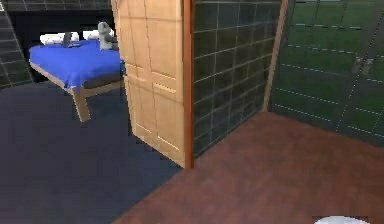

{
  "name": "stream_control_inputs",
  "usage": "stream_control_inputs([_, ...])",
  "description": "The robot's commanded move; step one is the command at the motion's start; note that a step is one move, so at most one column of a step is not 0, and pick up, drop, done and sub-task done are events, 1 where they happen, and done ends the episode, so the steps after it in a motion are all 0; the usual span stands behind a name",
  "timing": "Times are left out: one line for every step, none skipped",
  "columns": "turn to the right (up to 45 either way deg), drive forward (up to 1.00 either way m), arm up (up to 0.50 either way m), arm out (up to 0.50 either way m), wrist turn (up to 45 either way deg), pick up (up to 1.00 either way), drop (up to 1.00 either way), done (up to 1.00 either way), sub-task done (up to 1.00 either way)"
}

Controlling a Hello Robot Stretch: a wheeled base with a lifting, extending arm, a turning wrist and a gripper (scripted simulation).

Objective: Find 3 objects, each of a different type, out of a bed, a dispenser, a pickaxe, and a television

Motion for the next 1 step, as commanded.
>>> stream_control_inputs([-39.0,0.00,0.00,0.00,0.0,0.00,0.00,0.00,0.00])
